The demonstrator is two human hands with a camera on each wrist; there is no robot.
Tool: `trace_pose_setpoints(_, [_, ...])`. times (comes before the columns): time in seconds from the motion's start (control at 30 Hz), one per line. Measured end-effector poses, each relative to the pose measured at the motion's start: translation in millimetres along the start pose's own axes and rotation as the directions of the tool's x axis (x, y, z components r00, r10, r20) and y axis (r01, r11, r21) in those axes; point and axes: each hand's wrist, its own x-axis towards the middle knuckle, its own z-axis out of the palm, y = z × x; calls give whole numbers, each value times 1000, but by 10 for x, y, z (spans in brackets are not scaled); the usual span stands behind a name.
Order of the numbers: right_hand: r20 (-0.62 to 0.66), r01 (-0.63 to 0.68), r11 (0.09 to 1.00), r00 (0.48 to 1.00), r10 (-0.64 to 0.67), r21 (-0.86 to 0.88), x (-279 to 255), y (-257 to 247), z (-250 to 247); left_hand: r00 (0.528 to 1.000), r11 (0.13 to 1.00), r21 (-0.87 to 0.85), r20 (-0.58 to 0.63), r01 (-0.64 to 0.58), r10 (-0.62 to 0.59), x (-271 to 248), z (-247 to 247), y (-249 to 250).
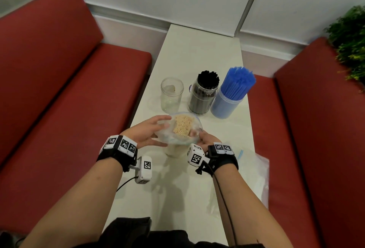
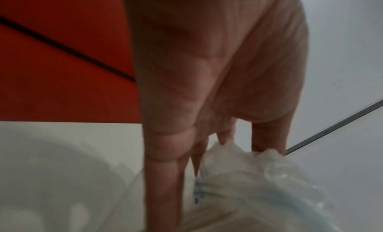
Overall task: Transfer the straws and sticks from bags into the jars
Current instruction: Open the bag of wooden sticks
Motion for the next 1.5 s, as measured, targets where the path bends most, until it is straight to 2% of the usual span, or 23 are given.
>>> trace_pose_setpoints(0.1, [76,-91,994,993,86,66,16,66,66,985,990,24,94,141,-142,-48,-3,31])
trace_pose_setpoints(0.2, [146,-181,981,971,190,-73,-62,22,168,979,982,-27,92,185,-182,-12,39,67])
trace_pose_setpoints(0.3, [148,-106,959,978,148,-262,-106,-17,230,989,989,-49,-38,141,-143,70,60,120])
trace_pose_setpoints(0.4, [137,0,941,989,50,-339,-88,-63,296,992,994,-5,-72,108,-108,117,65,151])
trace_pose_setpoints(0.5, [65,17,963,998,1,-270,-58,-59,298,993,995,-71,-86,75,-81,144,63,106])
trace_pose_setpoints(0.6, [-27,-13,967,1000,6,-254,-47,21,194,992,975,-218,-100,49,-73,177,105,3])
trace_pose_setpoints(0.67, [-69,-47,993,997,40,-111,-11,115,105,991,953,-301,-105,43,-78,168,160,-59])
trace_pose_setpoints(0.77, [4,-69,992,998,69,107,18,219,52,991,938,-344,-103,45,-85,136,227,-151])
trace_pose_setpoints(0.83, [65,-126,985,991,119,119,-1,230,35,992,936,-351,-99,35,-74,79,269,-195])
trace_pose_setpoints(0.93, [45,-153,988,987,154,-23,10,217,6,996,943,-330,-59,45,-68,5,290,-243])
trace_pose_setpoints(1.0, [34,-177,980,983,180,-90,-12,177,-16,990,947,-300,-50,113,-134,-41,331,-223])
trace_pose_setpoints(1.07, [62,-200,977,977,205,-79,-52,121,2,982,947,-284,-74,149,-176,-62,375,-189])
trace_pose_setpoints(1.17, [171,-200,980,965,201,-24,-111,75,5,974,955,-283,-175,92,-146,-73,471,-122])
trace_pose_setpoints(1.23, [239,-106,984,961,138,-140,-148,70,37,966,964,-252,-219,81,-138,-83,520,-102])
trace_pose_setpoints(1.27, [197,-74,962,972,129,-263,-140,62,46,963,966,-249,-234,72,-132,-86,532,-105])
trace_pose_setpoints(1.3, [219,-54,934,966,139,-354,-158,64,64,960,962,-266,-249,59,-127,-84,537,-114])
trace_pose_setpoints(1.33, [176,-64,911,973,147,-406,-163,56,102,956,955,-293,-265,41,-122,-80,539,-117])
trace_pose_setpoints(1.43, [215,-101,903,955,206,-417,-191,65,159,929,952,-307,-349,9,-121,-32,480,-137])
trace_pose_setpoints(1.5, [214,-104,894,953,215,-436,-237,117,180,927,947,-322,-357,-9,-112,-20,432,-131])
